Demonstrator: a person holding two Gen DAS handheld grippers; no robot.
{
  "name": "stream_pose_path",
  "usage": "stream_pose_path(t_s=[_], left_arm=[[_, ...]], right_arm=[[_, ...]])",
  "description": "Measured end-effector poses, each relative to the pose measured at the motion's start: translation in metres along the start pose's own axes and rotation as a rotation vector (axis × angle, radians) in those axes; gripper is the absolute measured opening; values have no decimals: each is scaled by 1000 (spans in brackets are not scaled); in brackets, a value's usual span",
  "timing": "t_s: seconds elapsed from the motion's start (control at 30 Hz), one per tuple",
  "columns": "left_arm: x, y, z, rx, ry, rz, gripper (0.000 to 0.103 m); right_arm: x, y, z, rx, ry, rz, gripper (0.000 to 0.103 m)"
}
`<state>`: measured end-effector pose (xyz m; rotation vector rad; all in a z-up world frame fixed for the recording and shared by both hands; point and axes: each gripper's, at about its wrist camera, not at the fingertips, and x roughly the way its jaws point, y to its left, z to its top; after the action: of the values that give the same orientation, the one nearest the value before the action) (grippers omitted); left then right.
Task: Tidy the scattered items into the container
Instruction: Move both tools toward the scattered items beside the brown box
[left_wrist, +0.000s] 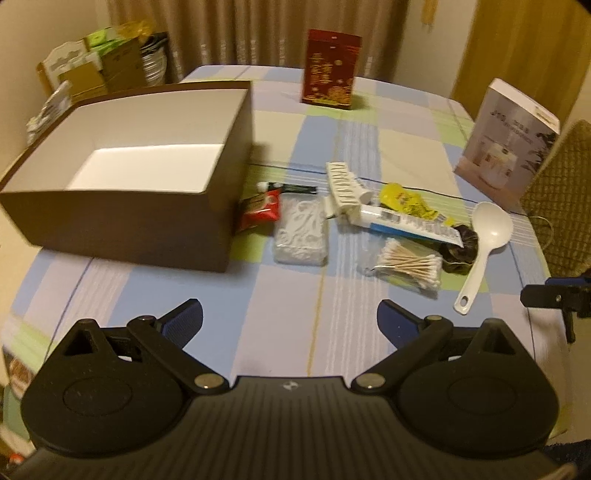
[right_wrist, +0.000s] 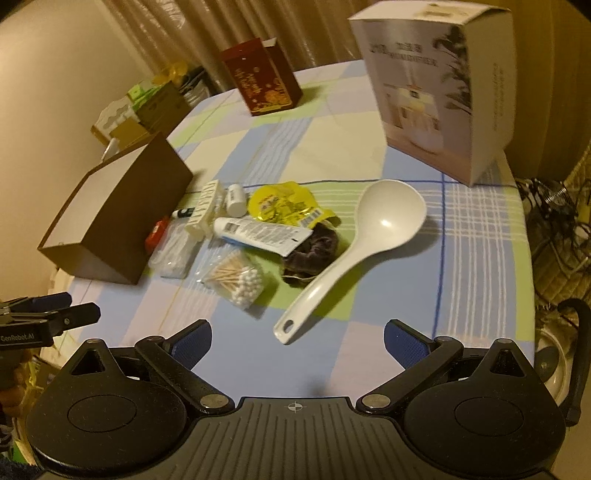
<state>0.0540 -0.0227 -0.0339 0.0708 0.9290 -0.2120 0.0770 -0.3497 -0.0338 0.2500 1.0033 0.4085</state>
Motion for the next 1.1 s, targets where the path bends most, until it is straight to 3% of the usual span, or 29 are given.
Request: stream_pose_path(t_s=[0.3, 0.5, 0.8, 1.1], left_arm=[[30, -21, 12, 186, -26, -162, 94], [55, -45, 18, 317, 0, -282, 93], [99, -74, 27, 305, 76, -355, 95], [129, -83, 36, 296, 111, -352, 98]], right_arm=[[-1, -29, 0, 74, 3, -61, 103], [-2, -45, -1, 128, 5, -105, 103], [0, -58, 1, 189, 13, -147, 103], [7, -69, 5, 229, 25, -173, 103]])
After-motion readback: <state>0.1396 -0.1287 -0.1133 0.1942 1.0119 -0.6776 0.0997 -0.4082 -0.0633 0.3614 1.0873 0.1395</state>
